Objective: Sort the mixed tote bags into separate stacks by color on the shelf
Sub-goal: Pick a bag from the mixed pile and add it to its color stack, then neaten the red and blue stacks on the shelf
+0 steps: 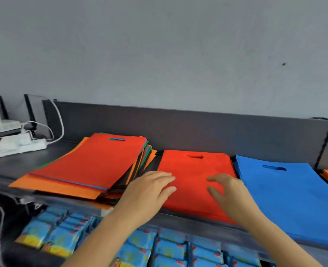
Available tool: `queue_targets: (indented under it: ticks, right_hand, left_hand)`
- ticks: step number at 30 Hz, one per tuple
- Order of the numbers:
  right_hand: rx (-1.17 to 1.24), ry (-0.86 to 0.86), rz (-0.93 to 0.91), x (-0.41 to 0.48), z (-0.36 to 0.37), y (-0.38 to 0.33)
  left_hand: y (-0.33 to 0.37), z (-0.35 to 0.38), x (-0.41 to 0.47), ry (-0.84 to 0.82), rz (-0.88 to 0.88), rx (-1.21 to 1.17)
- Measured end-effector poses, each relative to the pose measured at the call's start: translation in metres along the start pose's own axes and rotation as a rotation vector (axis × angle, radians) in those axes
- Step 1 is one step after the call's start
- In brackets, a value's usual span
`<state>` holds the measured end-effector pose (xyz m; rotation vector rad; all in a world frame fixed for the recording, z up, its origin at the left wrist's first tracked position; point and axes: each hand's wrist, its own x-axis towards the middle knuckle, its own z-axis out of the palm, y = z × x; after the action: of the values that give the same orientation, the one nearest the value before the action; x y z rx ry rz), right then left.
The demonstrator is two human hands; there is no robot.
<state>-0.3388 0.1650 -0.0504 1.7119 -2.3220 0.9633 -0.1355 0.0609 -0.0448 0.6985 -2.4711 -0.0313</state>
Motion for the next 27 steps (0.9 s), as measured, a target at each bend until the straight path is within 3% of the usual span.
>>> queue_targets:
  ticks: [6, 9, 11, 13, 16, 19, 27]
  right_hand:
    - [0.104, -0.079, -0.208, 0.033, 0.072, -0.1]
    - [0.144, -0.145, -0.287, 0.044, 0.102, -0.143]
    - [0.155, -0.198, -0.327, 0.049, 0.116, -0.167]
    - [0.101, -0.292, -0.341, 0.053, 0.127, -0.183]
    - [-0.031, -0.345, -0.329, 0.056, 0.137, -0.194]
    - [-0.07, -0.304, -0.288, 0.062, 0.139, -0.198]
    - [0.039, -0.221, 0.026, 0.073, 0.146, -0.199]
  left_hand:
    - [-0.138, -0.048, -0.06, 0.061, -0.291, 0.208]
    - [-0.189, -0.064, -0.077, 0.083, -0.338, 0.249]
    - [-0.21, -0.072, -0.08, 0.05, -0.369, 0.248]
    - [-0.226, -0.074, -0.082, -0.085, -0.388, 0.245]
    - [-0.239, -0.078, -0.084, -0.245, -0.408, 0.168]
    - [-0.243, -0.083, -0.08, -0.257, -0.404, 0.128]
    - [-0.261, -0.096, -0.067, -0.327, -0.394, 0.052]
